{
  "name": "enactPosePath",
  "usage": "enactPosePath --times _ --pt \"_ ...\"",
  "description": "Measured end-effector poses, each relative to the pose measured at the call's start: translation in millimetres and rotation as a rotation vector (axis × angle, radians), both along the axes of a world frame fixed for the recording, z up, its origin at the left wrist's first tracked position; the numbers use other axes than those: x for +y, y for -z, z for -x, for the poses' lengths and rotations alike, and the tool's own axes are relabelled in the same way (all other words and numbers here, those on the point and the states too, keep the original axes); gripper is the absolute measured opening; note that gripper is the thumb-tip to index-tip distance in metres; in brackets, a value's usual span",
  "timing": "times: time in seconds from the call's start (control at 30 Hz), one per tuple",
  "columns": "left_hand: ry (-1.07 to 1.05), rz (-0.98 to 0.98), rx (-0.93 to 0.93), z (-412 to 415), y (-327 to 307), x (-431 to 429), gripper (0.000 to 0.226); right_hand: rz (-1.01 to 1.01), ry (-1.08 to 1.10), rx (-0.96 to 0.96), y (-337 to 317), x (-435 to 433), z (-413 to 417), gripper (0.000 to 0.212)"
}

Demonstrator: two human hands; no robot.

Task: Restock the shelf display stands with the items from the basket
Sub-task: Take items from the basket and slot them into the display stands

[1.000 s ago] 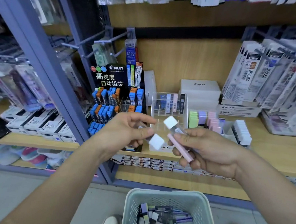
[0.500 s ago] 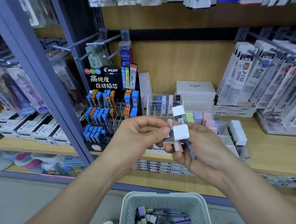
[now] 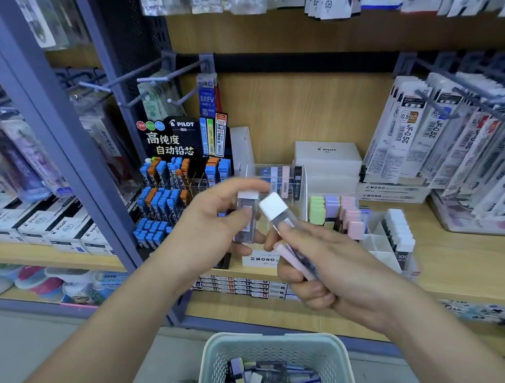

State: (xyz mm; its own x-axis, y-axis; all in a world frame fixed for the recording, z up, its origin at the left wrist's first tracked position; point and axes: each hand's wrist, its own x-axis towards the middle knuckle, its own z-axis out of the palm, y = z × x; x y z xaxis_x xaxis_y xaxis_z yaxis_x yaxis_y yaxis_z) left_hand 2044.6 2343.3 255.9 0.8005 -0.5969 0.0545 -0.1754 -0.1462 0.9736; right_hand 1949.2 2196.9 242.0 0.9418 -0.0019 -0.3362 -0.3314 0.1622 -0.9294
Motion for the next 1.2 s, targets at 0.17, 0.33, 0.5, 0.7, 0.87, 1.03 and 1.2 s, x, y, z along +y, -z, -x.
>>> enactPosePath --times 0.17,0.33,0.5,0.7,0.87,1.03,1.2 --pt "-0.036 0.06 0.132 4.1 0.1 -11.6 0.03 -0.003 -0.025 -0.012 1.4 -4.2 -1.6 0.026" --pt "0.013 0.101 0.033 -0.9 1.4 -13.4 0.019 0.069 -0.091 -0.034 1.9 -9.1 -1.9 0.028" --pt "-0.03 0.112 0.018 -14.0 -1.5 -6.2 0.024 0.101 0.035 -0.012 6.2 -19.1 -1.5 0.017" --pt "0.063 0.091 0.003 -10.6 6.0 -13.5 0.02 -0.166 0.031 -0.025 3.1 -13.7 -11.0 0.028" --pt "0.024 0.168 -0.05 -11.8 6.4 -14.4 0.021 -0.232 0.038 -0.054 2.4 -11.5 -21.0 0.038" --pt "0.026 0.21 -0.018 -12.1 -0.5 -14.4 0.042 -0.195 0.052 -0.084 -2.5 -12.4 -26.6 0.044" --pt "-0.051 0.231 0.099 -15.7 2.1 -14.3 0.039 -0.123 0.133 -0.032 -3.2 -14.1 -31.9 0.016"
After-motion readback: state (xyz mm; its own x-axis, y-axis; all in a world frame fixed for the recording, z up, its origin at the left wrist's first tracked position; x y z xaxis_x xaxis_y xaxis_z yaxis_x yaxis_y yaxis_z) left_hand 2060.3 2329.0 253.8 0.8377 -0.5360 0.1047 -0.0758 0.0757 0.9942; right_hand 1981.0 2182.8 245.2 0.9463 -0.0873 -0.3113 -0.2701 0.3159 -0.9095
